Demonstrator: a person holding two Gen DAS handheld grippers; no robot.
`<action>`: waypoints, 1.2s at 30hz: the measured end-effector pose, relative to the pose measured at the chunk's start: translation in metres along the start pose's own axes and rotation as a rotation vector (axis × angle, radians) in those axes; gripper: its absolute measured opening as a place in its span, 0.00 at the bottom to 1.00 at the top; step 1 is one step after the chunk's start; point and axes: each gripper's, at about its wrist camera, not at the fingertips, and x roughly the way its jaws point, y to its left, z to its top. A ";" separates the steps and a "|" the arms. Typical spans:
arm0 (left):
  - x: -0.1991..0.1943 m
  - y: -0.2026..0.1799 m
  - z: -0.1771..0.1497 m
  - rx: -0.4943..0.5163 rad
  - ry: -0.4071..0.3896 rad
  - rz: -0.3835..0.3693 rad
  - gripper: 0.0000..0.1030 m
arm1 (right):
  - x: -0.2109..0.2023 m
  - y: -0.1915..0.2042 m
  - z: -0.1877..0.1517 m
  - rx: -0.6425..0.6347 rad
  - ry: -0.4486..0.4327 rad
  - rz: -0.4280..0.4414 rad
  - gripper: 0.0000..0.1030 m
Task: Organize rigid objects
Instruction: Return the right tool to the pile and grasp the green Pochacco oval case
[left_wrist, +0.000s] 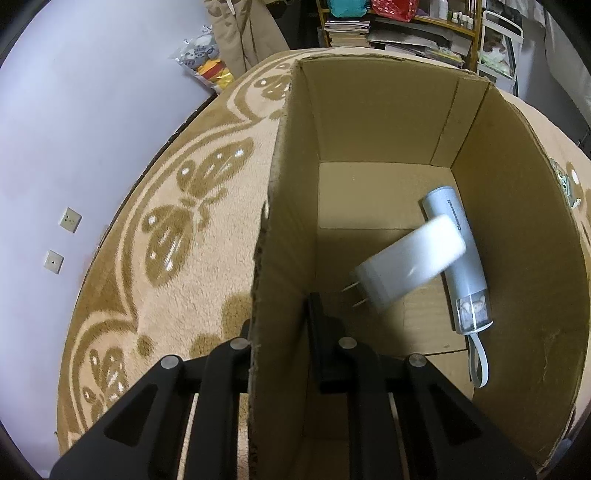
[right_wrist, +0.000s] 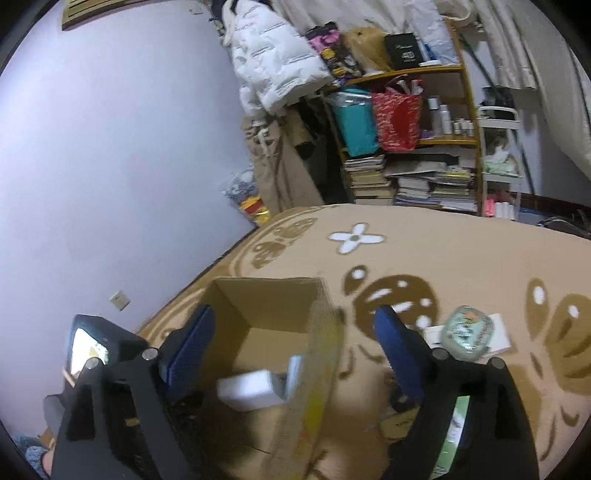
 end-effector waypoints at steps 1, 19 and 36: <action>0.000 0.000 0.000 0.002 0.001 0.005 0.14 | 0.000 -0.004 0.000 0.004 0.007 -0.014 0.90; 0.000 -0.002 0.000 0.008 0.003 0.014 0.15 | 0.026 -0.081 -0.031 0.106 0.245 -0.274 0.90; -0.001 -0.001 0.000 0.008 0.003 0.014 0.15 | 0.031 -0.099 -0.067 0.154 0.433 -0.375 0.79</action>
